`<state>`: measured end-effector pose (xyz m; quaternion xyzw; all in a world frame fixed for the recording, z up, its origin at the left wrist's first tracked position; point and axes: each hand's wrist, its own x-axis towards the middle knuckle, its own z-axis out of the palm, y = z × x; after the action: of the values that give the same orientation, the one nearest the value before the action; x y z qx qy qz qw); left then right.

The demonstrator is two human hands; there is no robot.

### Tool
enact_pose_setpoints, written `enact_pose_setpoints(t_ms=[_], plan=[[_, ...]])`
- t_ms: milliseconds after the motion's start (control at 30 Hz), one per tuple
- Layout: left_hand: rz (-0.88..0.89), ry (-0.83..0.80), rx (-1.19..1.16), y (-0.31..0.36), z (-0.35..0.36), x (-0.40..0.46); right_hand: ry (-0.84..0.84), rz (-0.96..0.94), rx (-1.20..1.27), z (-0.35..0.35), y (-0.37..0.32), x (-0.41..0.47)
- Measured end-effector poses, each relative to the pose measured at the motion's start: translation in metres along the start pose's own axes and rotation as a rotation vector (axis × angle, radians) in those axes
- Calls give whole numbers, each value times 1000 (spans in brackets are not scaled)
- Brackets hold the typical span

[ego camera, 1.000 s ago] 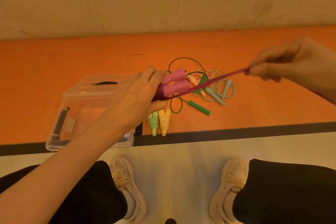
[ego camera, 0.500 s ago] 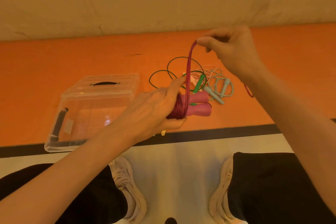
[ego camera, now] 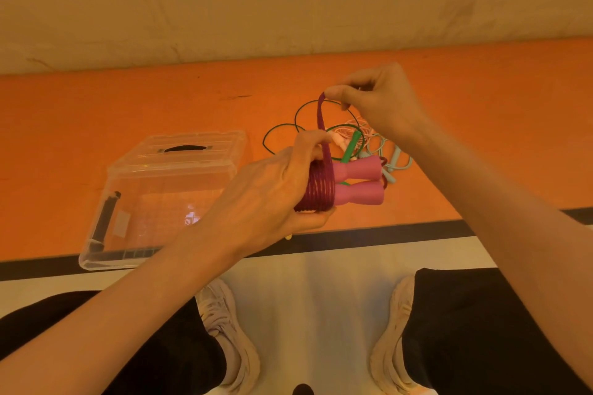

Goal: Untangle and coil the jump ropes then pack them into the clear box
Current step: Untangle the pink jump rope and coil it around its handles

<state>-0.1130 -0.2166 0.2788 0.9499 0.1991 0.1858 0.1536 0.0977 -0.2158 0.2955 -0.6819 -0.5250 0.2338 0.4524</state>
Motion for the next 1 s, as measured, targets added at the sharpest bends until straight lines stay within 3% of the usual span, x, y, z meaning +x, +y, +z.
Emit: enact_pose_setpoints(t_ms=[133,367,500,567,833,1000], plan=[[71,-31,104,0,2,0,-35,10,-25,2,6,1],[-19,39,82,-13,-9,1,-29,32,-4,-14,21,4],[-76,77,7,-19,-15,1,-203,92,22,-39,27,-1],[-93,103,-5,-23,-19,0,-260,124,-21,-54,30,-5],[-72,96,-61,-15,-19,0,-144,164,-164,-71,49,-13],[-138,157,-96,-19,-19,0,-308,159,-322,-50,48,-21]])
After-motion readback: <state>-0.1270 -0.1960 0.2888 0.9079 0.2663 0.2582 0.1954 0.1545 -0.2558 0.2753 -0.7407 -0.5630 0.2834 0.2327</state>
